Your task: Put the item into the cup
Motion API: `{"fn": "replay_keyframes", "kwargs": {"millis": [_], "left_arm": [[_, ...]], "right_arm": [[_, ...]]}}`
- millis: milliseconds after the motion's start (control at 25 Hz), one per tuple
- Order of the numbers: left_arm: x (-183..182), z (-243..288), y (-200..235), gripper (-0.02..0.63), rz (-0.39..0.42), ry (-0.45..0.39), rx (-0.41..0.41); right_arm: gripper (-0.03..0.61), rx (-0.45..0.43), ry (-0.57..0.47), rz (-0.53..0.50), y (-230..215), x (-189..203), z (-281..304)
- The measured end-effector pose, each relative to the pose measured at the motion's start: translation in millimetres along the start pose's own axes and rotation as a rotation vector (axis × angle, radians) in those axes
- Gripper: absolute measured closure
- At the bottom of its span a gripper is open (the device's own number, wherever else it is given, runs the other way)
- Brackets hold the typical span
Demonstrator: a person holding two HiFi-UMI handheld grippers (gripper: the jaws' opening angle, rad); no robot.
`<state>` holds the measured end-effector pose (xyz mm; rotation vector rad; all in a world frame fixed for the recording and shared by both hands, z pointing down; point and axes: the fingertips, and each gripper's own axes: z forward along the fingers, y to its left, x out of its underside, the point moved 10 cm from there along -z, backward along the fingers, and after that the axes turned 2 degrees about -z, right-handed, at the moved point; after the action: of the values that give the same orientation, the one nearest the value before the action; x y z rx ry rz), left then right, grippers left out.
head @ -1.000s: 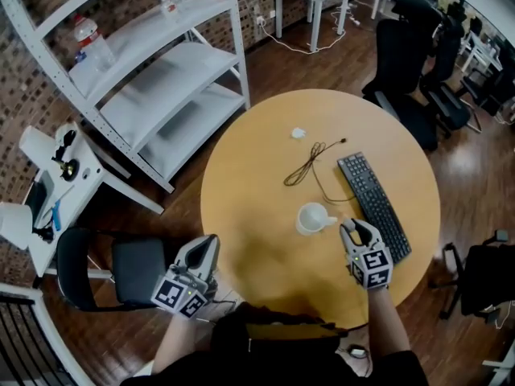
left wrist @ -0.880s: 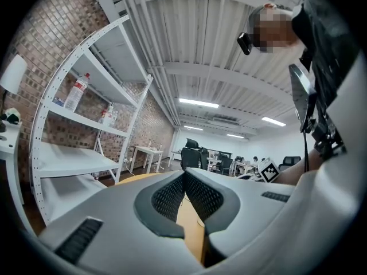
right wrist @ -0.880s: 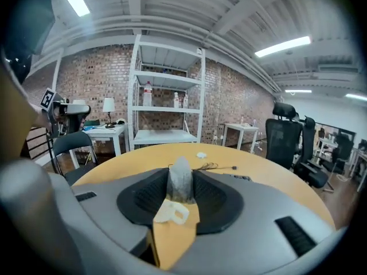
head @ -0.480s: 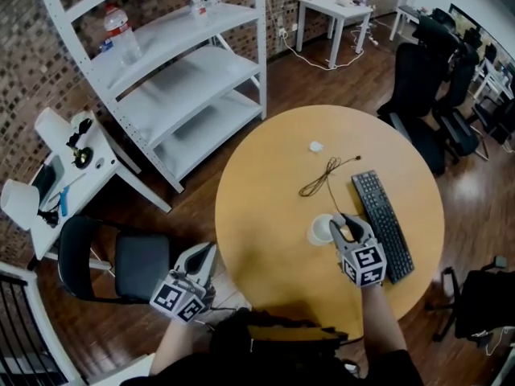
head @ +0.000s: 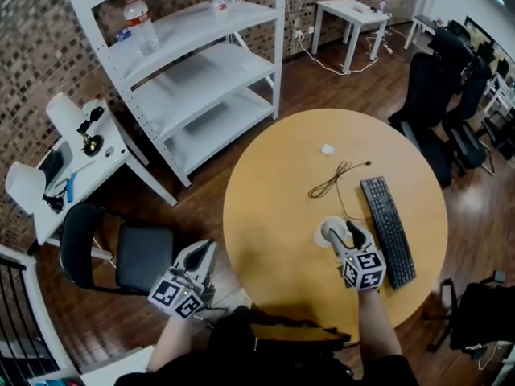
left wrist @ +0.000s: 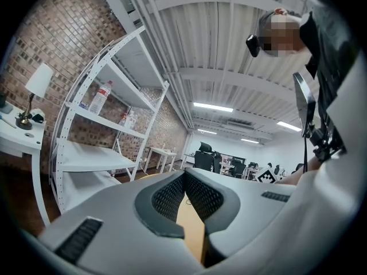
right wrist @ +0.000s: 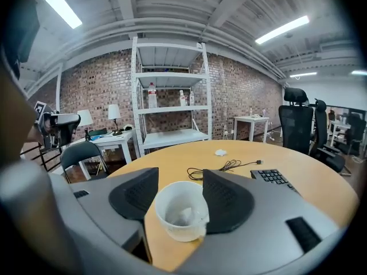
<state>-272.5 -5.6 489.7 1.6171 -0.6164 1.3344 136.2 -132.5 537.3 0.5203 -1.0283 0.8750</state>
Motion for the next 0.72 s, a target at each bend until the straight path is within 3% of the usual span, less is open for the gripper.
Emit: {"fn": "replay_keyframes", "kwargs": {"millis": [200,360,560,720], "left_arm": [[0,13,-4,0.618,0.011,0.002,0.050],[-2,30,-3,0.618,0.026,0.018,0.103],[-5,61,-13,0.618,0.052,0.040,0.204],[-7,88,-33,0.618,0.076,0.053,0.305]], "right_arm": [[0.334,0.036,-0.113,0.030,-9,-18,-34],[0.334,0.116,-0.237,0.075,-17,-26,-79],[0.365,0.229,-0.369,0.158,-25,-12,-150],[0.405,0.352,-0.406,0.188,-23,8,-199]]}}
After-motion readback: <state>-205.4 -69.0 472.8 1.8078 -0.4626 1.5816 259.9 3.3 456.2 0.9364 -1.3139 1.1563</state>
